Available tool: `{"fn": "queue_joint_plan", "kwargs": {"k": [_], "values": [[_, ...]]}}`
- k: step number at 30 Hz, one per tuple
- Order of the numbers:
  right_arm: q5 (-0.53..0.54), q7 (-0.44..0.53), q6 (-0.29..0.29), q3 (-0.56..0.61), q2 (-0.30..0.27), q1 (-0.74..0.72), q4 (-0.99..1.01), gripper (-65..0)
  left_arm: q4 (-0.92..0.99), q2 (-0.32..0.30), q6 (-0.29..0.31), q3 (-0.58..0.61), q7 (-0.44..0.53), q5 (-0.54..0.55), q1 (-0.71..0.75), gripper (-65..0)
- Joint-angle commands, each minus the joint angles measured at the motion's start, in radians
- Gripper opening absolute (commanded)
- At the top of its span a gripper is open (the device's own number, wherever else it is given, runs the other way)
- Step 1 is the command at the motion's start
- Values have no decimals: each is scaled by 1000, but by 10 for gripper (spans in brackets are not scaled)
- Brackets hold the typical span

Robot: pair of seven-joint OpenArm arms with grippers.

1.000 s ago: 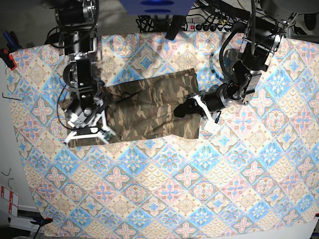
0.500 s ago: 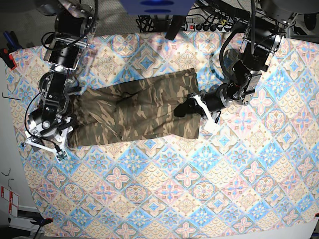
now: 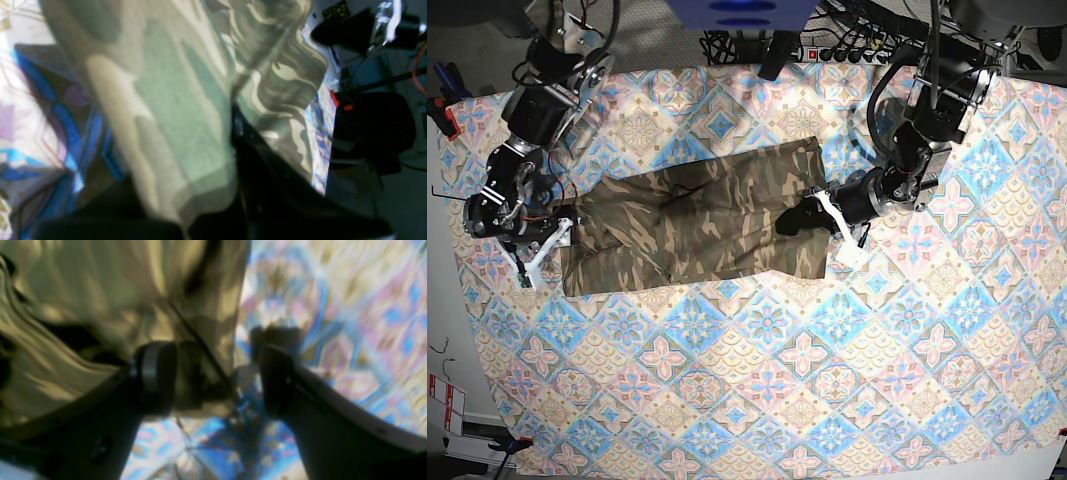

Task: Fold the T-shirt properly
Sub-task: 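Grasp the shirt edge with the right gripper and pull it toward the right arm, then lift the shirt end with the right gripper and fold it toward the left gripper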

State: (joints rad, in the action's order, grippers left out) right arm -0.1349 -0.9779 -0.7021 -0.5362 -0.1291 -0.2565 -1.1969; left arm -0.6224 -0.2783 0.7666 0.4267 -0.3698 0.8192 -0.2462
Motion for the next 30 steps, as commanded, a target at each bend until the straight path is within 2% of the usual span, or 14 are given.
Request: {"fn": "queue_joint_plan", "kwargs": {"k": [1, 8, 11, 19, 25, 30], "values": [[27, 44, 4, -2, -24, -28, -1, -260, 32, -26, -68, 8, -114, -62, 46, -650], [28, 202, 4, -2, -27, -28, 162, -260, 32, -26, -68, 8, -116, -62, 49, -650], [28, 239, 4, -2, -27, -28, 205, -260, 32, -26, -68, 8, -116, -64, 49, -650], [31, 161, 4, 5, -19, -28, 208, -260, 32, -26, -68, 8, -116, -64, 49, -650], [33, 129, 4, 69, 27, -27, 205, -260, 32, -26, -68, 8, -116, -64, 49, -650], [154, 67, 4, 172, 44, -25, 173, -263, 32, -26, -68, 8, -116, -64, 49, -650]]}}
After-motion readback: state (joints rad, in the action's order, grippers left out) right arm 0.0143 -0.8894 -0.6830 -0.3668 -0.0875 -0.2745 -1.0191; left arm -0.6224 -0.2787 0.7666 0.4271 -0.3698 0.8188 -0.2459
